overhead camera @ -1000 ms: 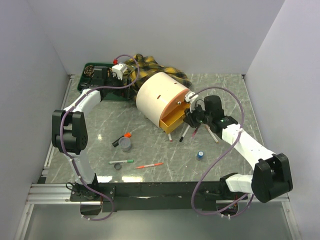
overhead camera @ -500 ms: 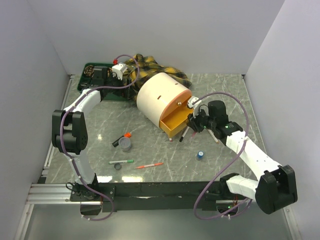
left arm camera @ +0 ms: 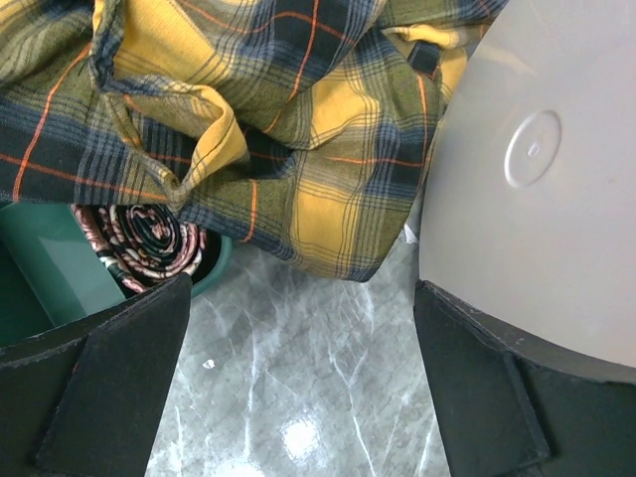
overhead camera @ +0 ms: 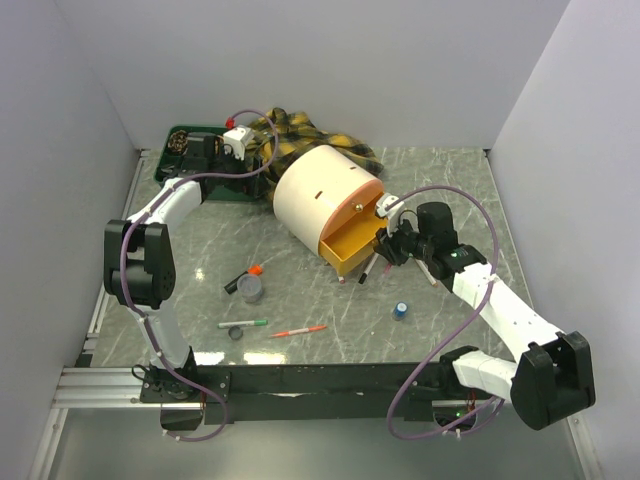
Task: Sort the stationery into containers
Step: Open the drawer in the storage box.
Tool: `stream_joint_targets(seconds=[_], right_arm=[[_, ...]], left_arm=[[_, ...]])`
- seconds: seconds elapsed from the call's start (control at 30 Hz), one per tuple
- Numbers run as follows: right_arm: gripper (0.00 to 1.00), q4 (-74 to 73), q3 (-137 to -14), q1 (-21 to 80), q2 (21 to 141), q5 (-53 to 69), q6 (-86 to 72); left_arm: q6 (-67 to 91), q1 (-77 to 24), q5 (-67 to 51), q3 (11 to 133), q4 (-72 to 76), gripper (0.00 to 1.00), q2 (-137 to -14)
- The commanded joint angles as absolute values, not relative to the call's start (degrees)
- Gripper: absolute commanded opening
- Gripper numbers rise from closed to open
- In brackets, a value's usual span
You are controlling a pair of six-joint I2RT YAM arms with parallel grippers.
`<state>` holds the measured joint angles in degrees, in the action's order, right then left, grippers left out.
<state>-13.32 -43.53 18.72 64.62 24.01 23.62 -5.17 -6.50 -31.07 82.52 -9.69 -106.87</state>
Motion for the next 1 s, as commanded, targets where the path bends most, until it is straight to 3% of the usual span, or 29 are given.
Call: stream_joint_targets(seconds=[0.0,0.13,0.3,0.4,0.8,0.97], right_arm=[[0.07,-15.65,-42.28,18.19,63.54,23.03,25.4],[0.12,-15.91,-41.93,18.11,63.37,22.68,25.66],[0.35,-17.4,-42.01,18.19,62.23,22.15,25.31],[0.41,-18.89,-41.92,18.11,60.39,22.68,25.58],[0.57,-35.75,-40.17,18.1,47.47,21.53,33.39],[0.6,-40.41,-39.11,17.84,43.51,23.03,44.46]], left_arm=[[-6.33,-6.33,-30.24,81.91,-8.35,0.99,-104.06],[-6.42,-6.33,-29.97,82.0,-8.26,0.99,-103.89],[-6.77,-6.24,-29.09,81.83,-8.26,0.99,-103.27],[-7.12,-6.15,-28.83,81.74,-8.35,0.99,-102.75],[-8.26,-4.48,-16.62,78.06,-9.23,0.99,-94.84],[-8.96,-1.86,-11.08,72.09,-10.28,0.99,-88.17]])
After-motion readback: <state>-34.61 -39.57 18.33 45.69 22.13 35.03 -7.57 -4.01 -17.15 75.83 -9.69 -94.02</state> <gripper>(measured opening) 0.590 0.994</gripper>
